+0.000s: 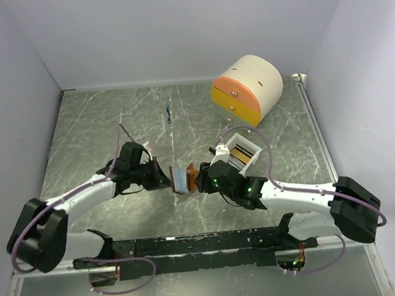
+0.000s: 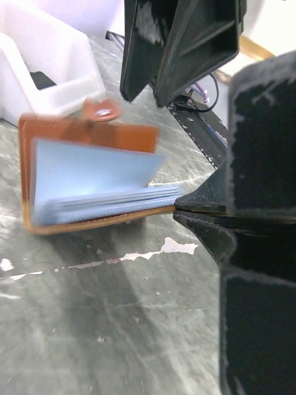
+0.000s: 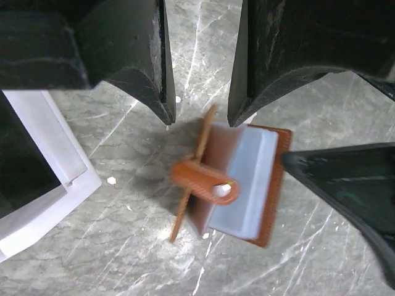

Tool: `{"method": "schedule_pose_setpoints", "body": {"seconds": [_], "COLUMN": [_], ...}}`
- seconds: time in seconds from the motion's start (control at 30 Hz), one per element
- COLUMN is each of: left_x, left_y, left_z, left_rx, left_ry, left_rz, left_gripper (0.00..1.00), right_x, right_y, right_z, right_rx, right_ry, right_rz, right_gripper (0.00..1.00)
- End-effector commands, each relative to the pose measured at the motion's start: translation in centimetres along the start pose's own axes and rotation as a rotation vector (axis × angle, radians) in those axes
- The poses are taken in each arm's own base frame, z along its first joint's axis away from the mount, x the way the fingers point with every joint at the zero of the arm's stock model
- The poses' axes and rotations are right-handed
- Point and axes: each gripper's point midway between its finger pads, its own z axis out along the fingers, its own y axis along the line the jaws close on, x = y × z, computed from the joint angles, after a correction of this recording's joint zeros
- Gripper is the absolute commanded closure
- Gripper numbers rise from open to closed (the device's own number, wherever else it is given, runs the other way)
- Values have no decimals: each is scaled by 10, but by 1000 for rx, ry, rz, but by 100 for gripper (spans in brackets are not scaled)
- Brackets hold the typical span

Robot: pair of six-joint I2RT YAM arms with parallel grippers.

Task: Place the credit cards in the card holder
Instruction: Close the card holder at the center of the board.

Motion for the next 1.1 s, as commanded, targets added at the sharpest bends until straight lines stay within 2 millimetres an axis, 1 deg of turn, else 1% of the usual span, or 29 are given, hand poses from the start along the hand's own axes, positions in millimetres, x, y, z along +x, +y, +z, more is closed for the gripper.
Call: {"method": "schedule_pose_setpoints", "body": {"seconds": [0.0, 0.1, 0.2, 0.33, 0.43, 0.53, 0.6, 0.7, 0.83, 0.9, 0.97, 1.07], "left_x": [-20, -30, -31, -32, -32, -30, -31, -32, -31, -31, -30, -30], "left_y": [8, 4, 8, 9, 13, 16, 18, 17, 15, 14, 14, 15], "left_z": [-37, -50, -50, -48, -47, -45, -46, -49, -47, -46, -46, -47], "left_rx": [-189, -240, -270, -271, -286, -297, -305, -308, -295, -285, -284, -286], "left_ry": [-74, -94, -68, -69, -61, -44, -50, -62, -55, -57, -55, -52], "left_rz": [97, 142, 160, 167, 182, 188, 186, 187, 187, 184, 183, 187], "left_gripper": [93, 93, 93, 93, 93, 93, 93, 93, 93, 93, 93, 93], "right_x": [-13, -17, -14, -7, -9, -18, -26, -27, -18, -12, -11, -9], "right_y": [11, 6, 1, -2, 2, 6, 17, 28, 31, 26, 22, 23], "right_z": [1, -1, 3, 18, 32, 43, 50, 57, 68, 74, 78, 83], "right_rx": [-10, 6, 33, 78, 105, 131, 107, 75, 64, 94, 123, 117], "right_ry": [-20, -38, -25, 16, 34, 34, 44, 66, 94, 118, 123, 134], "right_rz": [8, -20, -72, -131, -164, -202, -226, -261, -273, -286, -295, -313], "right_gripper": [60, 60, 60, 60, 60, 60, 61, 61, 59, 58, 58, 58]}}
